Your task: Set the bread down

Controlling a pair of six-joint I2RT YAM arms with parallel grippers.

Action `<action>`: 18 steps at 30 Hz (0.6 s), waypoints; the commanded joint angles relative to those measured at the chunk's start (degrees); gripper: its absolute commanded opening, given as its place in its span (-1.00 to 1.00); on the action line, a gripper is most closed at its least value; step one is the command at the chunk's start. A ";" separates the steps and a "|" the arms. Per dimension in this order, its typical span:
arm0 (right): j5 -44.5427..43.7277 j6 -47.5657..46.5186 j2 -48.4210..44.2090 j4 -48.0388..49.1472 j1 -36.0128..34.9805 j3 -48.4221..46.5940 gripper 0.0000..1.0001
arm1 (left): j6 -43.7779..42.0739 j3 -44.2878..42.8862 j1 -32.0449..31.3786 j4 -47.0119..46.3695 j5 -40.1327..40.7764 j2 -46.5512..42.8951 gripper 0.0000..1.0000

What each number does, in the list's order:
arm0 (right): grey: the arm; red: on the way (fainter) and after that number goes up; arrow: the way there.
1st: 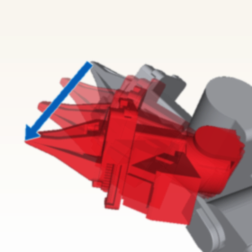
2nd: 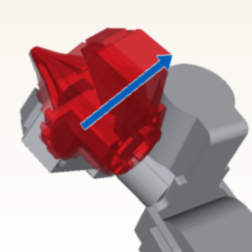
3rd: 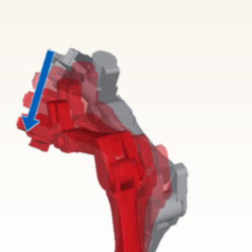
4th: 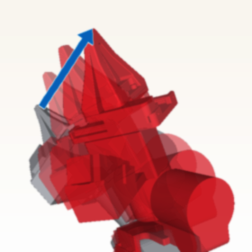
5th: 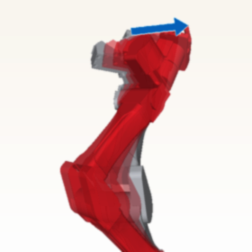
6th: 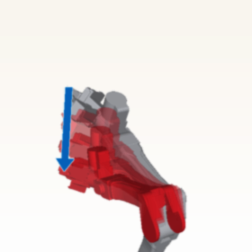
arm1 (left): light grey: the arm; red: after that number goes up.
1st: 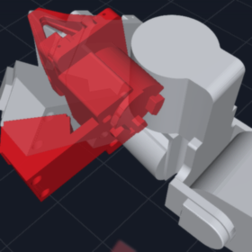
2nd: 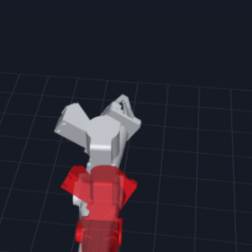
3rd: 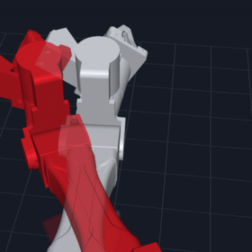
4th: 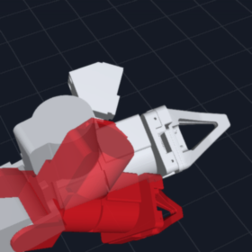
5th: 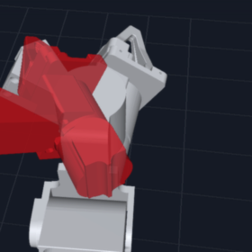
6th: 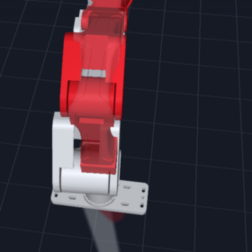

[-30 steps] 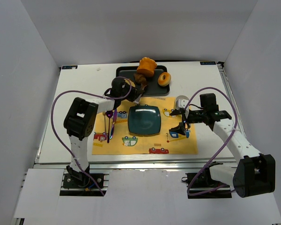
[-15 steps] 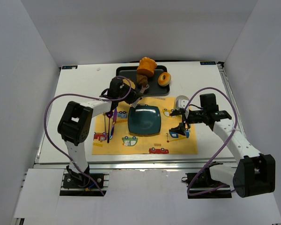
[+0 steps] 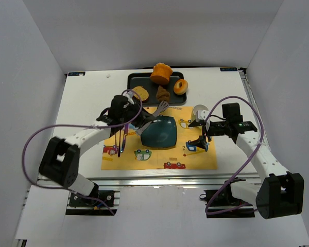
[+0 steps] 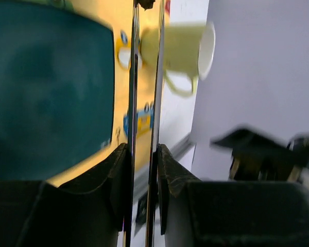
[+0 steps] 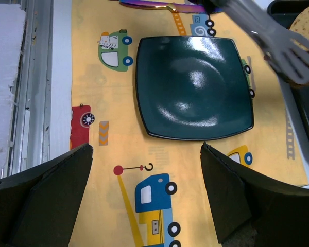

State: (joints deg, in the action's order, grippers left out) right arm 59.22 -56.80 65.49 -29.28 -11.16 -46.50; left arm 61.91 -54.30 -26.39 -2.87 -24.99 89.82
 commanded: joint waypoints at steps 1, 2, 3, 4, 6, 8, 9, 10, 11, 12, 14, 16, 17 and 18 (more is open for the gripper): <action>1.86 -2.27 -0.90 -1.83 0.70 -2.80 0.79 | -7.06 4.81 -0.15 5.65 -4.18 -10.96 -1.00; 1.78 -2.35 -0.72 -1.92 0.70 -2.89 0.79 | -8.20 7.95 -0.24 6.82 -4.71 -12.98 -1.00; 1.95 -2.44 -0.72 -2.01 0.79 -2.98 0.79 | -8.64 9.55 -0.24 7.87 -5.84 -17.09 -1.00; 2.12 -2.44 -0.63 -1.92 0.79 -3.16 0.79 | -9.08 10.96 -0.24 10.32 -6.12 -19.14 -1.00; 2.30 -2.53 -0.19 -1.92 0.79 -3.42 0.79 | -9.44 15.16 -0.24 12.44 -6.90 -24.75 -1.00; 2.56 -2.44 0.33 -2.01 0.79 -3.95 0.79 | -9.44 17.38 -0.24 14.03 -7.44 -27.32 -1.00; 2.65 -2.44 0.51 -2.10 0.79 -4.21 0.79 | -9.61 18.96 -0.24 15.34 -7.53 -28.29 -1.00; 2.74 -2.44 0.69 -2.45 0.79 -4.47 0.79 | -9.88 19.49 -0.24 16.14 -7.70 -29.43 -1.00; 2.74 -2.36 1.04 -2.54 0.79 -5.00 0.79 | -10.66 19.76 -0.24 16.75 -7.53 -29.70 -1.00; 2.83 -2.44 1.21 -2.71 0.79 -5.26 0.79 | -11.10 20.02 -0.33 17.63 -7.27 -29.70 -1.00; 2.92 -2.53 1.56 -3.50 0.79 -5.88 0.79 | -11.99 20.29 -0.41 18.08 -7.26 -29.00 -1.00; 2.83 -2.62 1.57 -3.86 0.79 -6.14 0.79 | -12.43 20.29 -0.41 18.34 -7.17 -28.39 -0.96; 2.83 -2.62 1.57 -4.12 0.79 -6.23 0.79 | -12.78 20.29 -0.50 18.26 -7.09 -27.69 -0.94; 2.83 -2.71 1.48 -4.12 0.79 -6.32 0.79 | -12.95 20.20 -0.50 18.26 -7.09 -27.25 -0.91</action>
State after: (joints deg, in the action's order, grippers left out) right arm 60.40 -58.78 67.00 -31.75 -10.57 -50.26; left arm 51.16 -33.82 -26.65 15.42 -31.05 62.30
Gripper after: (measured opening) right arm 0.895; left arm 0.351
